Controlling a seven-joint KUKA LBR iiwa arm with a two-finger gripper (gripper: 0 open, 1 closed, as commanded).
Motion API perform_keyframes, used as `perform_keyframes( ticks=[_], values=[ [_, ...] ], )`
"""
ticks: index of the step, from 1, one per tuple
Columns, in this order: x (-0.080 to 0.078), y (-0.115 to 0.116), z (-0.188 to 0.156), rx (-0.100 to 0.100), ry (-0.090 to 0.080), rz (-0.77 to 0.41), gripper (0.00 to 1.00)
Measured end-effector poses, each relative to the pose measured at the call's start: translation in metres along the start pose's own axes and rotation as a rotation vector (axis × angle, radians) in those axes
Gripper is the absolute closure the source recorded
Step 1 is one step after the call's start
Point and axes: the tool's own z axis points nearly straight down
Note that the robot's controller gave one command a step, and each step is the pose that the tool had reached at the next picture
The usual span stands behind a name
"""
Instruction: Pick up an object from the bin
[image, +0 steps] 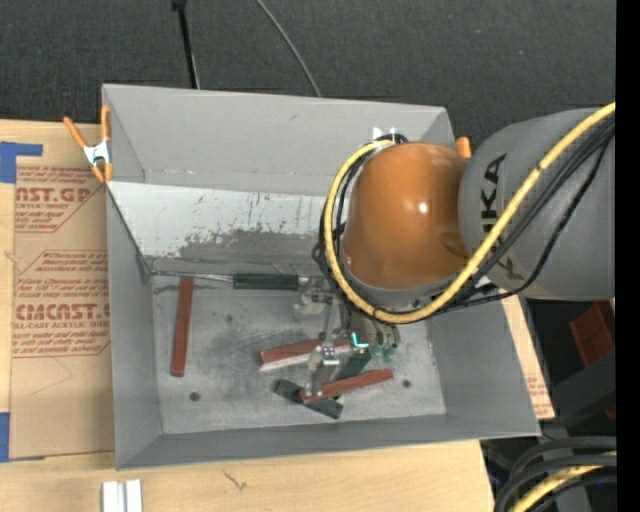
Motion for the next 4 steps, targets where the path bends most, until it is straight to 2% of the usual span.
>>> perform_keyframes(
  ticks=[1, 2, 3, 4],
  values=[
    [-0.002, 0.000, -0.004, -0.001, -0.007, 0.001, 0.00],
    [-0.016, -0.003, 0.043, -0.001, -0.015, -0.060, 0.00],
    [-0.031, -0.016, 0.136, -0.004, -0.036, -0.229, 1.00],
    [-0.031, -0.017, 0.136, -0.005, -0.036, -0.229, 1.00]
  ],
)
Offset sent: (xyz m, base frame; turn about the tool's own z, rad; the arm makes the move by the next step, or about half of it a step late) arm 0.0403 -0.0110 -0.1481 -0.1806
